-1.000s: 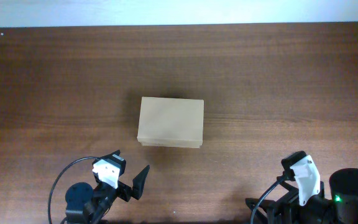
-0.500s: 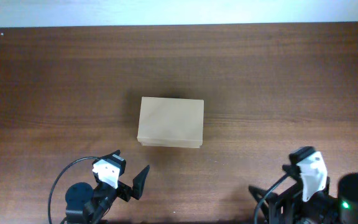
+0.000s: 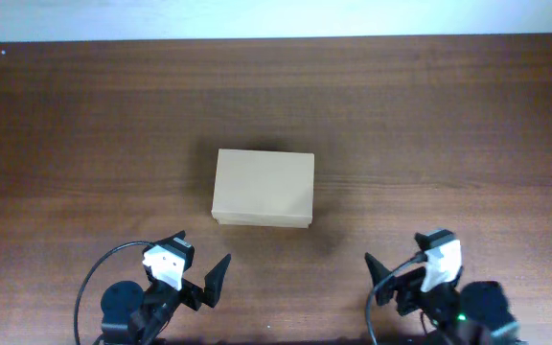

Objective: Pack container

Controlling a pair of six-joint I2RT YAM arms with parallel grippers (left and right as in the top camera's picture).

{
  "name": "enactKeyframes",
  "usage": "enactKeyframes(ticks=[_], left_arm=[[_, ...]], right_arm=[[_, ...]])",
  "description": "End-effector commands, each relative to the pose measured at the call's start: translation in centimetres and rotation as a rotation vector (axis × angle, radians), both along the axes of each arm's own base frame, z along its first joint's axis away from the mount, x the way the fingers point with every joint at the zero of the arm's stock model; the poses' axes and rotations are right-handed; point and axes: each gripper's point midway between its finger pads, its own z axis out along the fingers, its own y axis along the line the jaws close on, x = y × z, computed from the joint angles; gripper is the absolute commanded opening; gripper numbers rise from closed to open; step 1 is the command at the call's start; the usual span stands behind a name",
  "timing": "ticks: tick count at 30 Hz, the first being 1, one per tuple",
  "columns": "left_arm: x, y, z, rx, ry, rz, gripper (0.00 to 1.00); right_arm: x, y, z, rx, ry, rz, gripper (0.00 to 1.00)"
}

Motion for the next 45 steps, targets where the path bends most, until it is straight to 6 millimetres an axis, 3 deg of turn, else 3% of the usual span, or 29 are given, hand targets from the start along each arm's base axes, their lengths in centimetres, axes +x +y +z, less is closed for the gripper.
enactKeyframes(ticks=[1, 16, 45], left_arm=[[0.0, -0.1, 0.1, -0.012, -0.005, -0.003, 0.99], [0.0, -0.1, 0.1, -0.012, -0.005, -0.003, 0.99], [0.0, -0.1, 0.1, -0.012, -0.005, -0.003, 1.0]], right_arm=[[0.4, 0.0, -2.0, 0.001, -0.023, -0.007, 0.99], [0.6, 0.3, -8.7, -0.033, 0.082, 0.008, 0.99], [0.5, 0.2, -8.8, -0.037, 0.085, 0.003, 0.99]])
